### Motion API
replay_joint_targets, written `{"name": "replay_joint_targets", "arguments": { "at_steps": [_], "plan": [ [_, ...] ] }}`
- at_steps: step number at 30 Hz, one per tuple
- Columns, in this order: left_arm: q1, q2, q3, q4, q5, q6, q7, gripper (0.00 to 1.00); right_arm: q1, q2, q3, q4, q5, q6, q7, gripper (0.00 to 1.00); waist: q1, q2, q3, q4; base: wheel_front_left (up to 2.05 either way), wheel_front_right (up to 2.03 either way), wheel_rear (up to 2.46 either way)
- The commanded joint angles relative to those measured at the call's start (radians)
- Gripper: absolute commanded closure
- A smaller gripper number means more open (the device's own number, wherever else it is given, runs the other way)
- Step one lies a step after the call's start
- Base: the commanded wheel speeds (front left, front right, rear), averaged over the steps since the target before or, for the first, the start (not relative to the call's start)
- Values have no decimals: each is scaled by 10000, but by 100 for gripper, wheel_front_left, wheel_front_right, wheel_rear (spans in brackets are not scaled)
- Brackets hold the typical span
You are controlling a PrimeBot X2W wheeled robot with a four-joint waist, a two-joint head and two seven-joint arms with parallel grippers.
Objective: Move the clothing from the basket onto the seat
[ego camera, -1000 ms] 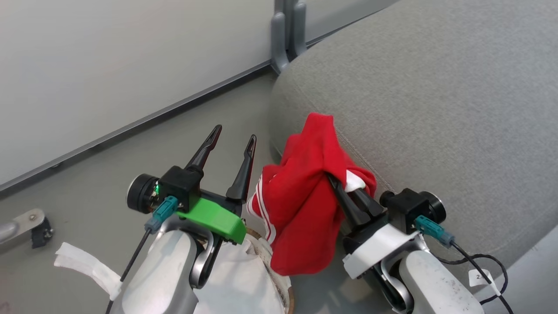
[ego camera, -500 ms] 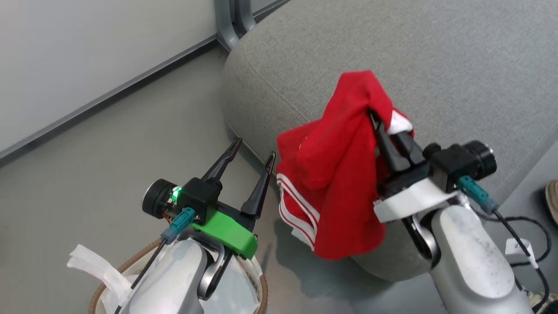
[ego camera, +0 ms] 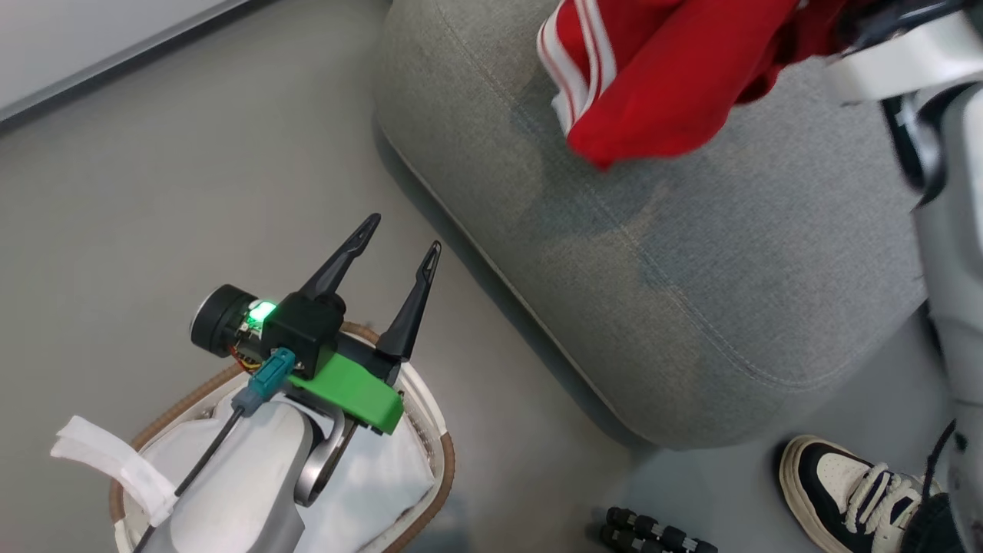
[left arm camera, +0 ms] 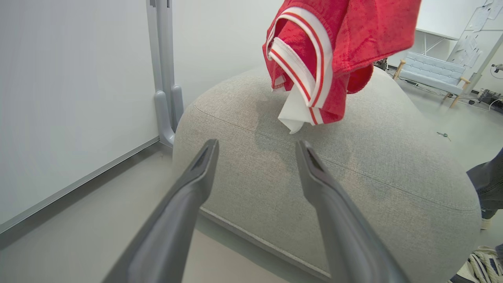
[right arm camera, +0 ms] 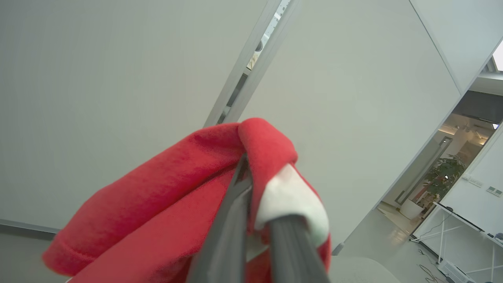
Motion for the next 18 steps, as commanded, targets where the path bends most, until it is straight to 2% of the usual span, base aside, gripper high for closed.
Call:
{"name": "replay_joint_targets", "arguments": {
  "at_steps": [1, 5, 10, 18],
  "plan": [
    [-210, 172, -18, -39, -27, -39, -7, 0, -322, -192, -219, 185, -149, -14, -18, 100, -1, -1, 917, 583, 0, 0, 0],
    [-466, 315, -149, -202, -101, -39, -7, 0, -1061, -642, -1106, 1099, -517, -14, -18, 100, -1, -1, 1433, 1024, 0, 0, 0],
    [-698, 466, -184, -263, -153, -39, -7, 0, -1301, -774, -2481, 1899, -1206, -14, -18, 100, -1, -1, 1917, 1497, 0, 0, 0],
    [-698, 538, -103, -168, -212, -40, -7, 0, -518, -223, -3601, 2988, -1718, -14, -17, 100, -1, -1, 2266, 1938, 0, 0, 0]
  ]
}}
